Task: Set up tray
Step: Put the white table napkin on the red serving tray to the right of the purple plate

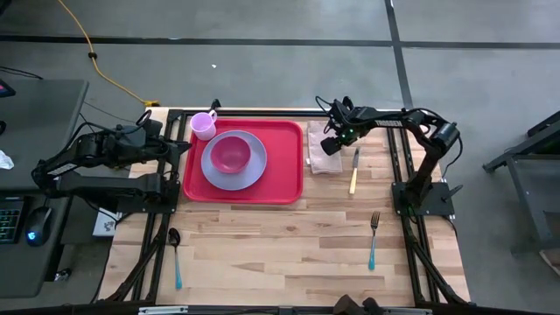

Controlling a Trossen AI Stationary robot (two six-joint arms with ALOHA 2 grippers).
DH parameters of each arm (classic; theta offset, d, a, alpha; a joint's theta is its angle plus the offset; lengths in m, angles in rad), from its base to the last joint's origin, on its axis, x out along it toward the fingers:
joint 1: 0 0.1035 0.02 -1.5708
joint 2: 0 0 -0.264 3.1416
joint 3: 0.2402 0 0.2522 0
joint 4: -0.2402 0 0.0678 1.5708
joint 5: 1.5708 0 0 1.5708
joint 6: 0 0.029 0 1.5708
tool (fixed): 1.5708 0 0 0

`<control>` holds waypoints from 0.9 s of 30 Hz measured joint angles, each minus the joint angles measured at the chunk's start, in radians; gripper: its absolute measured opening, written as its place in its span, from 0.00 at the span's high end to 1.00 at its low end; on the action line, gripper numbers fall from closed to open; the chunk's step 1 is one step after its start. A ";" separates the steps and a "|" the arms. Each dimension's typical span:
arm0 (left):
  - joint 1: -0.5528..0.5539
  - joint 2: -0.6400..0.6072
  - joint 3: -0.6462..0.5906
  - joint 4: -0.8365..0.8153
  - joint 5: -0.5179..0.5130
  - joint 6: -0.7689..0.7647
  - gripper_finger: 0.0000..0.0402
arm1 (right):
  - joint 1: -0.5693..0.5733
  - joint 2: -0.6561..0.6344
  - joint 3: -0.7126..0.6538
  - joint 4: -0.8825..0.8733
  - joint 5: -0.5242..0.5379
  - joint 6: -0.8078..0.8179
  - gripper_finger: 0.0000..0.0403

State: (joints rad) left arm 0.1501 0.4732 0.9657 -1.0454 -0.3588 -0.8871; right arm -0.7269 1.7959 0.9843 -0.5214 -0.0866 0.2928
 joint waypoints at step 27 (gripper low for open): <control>0.000 0.000 0.000 -0.003 -0.031 0.053 0.66 | 0.060 0.019 0.001 0.116 0.009 0.020 0.68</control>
State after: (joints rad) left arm 0.1501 0.4732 0.9657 -1.0484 -0.3895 -0.8338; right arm -0.6670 1.8148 0.9852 -0.4058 -0.0775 0.3127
